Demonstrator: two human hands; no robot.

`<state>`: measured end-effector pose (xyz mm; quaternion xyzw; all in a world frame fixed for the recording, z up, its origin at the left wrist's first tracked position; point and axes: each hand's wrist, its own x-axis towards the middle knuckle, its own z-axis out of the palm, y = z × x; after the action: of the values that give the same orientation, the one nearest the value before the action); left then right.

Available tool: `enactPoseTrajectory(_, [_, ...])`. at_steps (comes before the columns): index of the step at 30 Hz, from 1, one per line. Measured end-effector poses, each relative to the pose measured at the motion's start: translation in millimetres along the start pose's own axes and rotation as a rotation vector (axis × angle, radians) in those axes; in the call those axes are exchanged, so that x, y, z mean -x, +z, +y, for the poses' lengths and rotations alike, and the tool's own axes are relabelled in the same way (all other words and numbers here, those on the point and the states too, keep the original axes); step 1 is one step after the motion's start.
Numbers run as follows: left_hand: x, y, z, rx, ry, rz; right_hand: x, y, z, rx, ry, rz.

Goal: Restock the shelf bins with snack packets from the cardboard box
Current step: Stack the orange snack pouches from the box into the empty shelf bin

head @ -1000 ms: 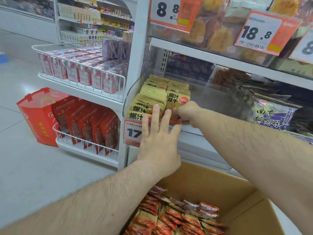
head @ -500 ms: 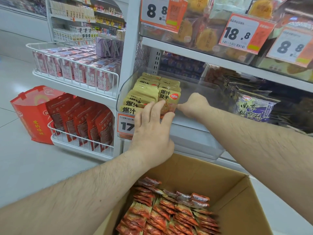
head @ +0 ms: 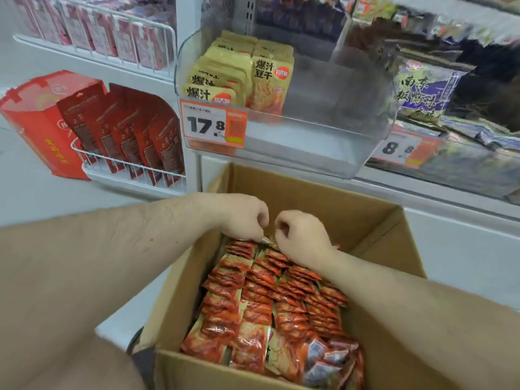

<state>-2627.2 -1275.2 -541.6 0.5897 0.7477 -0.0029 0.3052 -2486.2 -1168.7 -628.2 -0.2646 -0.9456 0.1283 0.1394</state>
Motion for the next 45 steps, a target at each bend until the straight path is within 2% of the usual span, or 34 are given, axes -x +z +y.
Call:
enactPoseTrajectory(3, [-2.2,2.8,-3.2,0.072,-0.032,-0.006,19.1,50.4,5.0,0.042,0.081,-0.325])
enactPoseTrajectory(5, [-4.7,3.2,-6.3,0.130,-0.063,0.012,23.1,79.9,3.2,0.077,0.090,-0.459])
enactPoseTrajectory(9, [-7.8,6.3,-13.4,0.415,-0.188,0.042,18.6,123.9,-0.7,0.065,0.159,-0.527])
enactPoseTrajectory(13, [-8.4,9.0,-20.1,0.634,-0.343,0.000,13.3,137.7,1.7,0.003,0.205,-0.434])
enactPoseTrajectory(18, [-6.9,9.4,-25.3,1.019,-0.557,-0.141,21.5,94.9,5.0,-0.294,0.361,-0.091])
enactPoseTrajectory(20, [-7.9,8.4,-26.0,1.192,-0.611,-0.145,29.9,66.8,0.8,-0.371,0.326,0.029])
enactPoseTrajectory(23, [-9.7,4.5,-25.3,1.373,-0.625,-0.108,38.5,34.8,-16.4,-0.494,0.174,0.133])
enactPoseTrajectory(25, [-9.3,1.9,-22.9,1.396,-0.592,-0.069,39.3,26.3,-28.8,-0.512,0.021,0.185])
enactPoseTrajectory(27, [-9.5,2.3,-22.6,1.321,-0.553,0.008,37.6,29.0,-33.2,-0.508,-0.075,0.170])
enactPoseTrajectory(29, [-11.2,5.9,-27.8,1.174,-0.543,0.148,33.6,38.3,-29.0,-0.513,0.031,0.016])
enactPoseTrajectory(31, [-12.9,8.4,-34.5,1.070,-0.520,0.241,29.6,57.2,-20.6,-0.338,0.191,-0.217])
enactPoseTrajectory(34, [-10.3,10.4,-39.0,1.007,-0.499,0.244,28.2,92.3,-16.7,-0.109,0.256,-0.477])
enactPoseTrajectory(37, [-10.0,12.0,-43.8,0.957,-0.491,0.231,27.7,123.4,-19.2,-0.148,0.393,-0.608])
enactPoseTrajectory(41, [-10.2,16.2,-48.0,0.952,-0.482,0.221,23.5,144.7,-20.2,-0.268,0.542,-0.637])
enactPoseTrajectory(45, [-9.2,16.4,-51.7,0.950,-0.480,0.199,20.2,141.5,-16.0,-0.348,0.632,-0.502])
